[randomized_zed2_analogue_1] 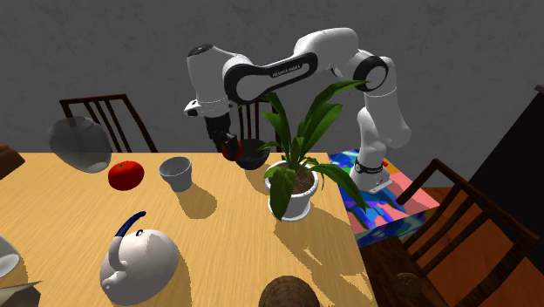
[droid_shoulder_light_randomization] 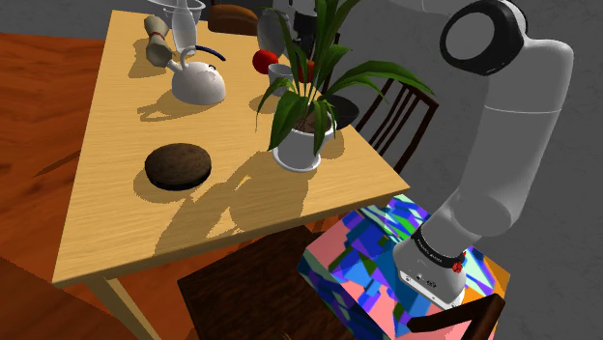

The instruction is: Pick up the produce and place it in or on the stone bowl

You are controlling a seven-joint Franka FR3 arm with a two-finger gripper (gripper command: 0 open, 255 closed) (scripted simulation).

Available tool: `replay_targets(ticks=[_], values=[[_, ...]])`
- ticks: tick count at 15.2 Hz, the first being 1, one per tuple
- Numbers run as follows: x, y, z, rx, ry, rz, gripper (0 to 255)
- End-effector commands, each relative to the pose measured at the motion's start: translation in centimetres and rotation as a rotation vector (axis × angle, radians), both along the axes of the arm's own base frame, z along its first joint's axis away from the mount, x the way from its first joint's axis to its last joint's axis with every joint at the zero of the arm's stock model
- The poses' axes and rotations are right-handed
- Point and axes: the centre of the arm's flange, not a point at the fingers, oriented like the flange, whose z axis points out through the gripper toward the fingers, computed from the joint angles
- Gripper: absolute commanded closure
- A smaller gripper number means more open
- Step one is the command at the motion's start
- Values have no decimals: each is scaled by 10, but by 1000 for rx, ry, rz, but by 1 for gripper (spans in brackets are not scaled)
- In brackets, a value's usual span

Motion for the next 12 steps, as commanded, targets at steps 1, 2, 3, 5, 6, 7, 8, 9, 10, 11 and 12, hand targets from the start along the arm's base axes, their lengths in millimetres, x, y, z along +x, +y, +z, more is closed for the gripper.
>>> replay_targets(ticks=[1,2,3,5,6,7,8,9,10,11,12], values=[[-18,-21,0,1,0,1,255],[-26,-32,0,1,0,1,255],[-33,-42,0,1,0,1,255],[-49,-64,0,1,0,1,255],[-57,-74,0,1,0,1,255],[-64,-85,0,1,0,1,255],[-72,-96,0,1,0,1,255],[-80,-106,0,1,0,1,255],[-88,-117,0,1,0,1,255],[-97,-130,0,1,0,1,255],[-97,-130,-5,1,0,1,255]])
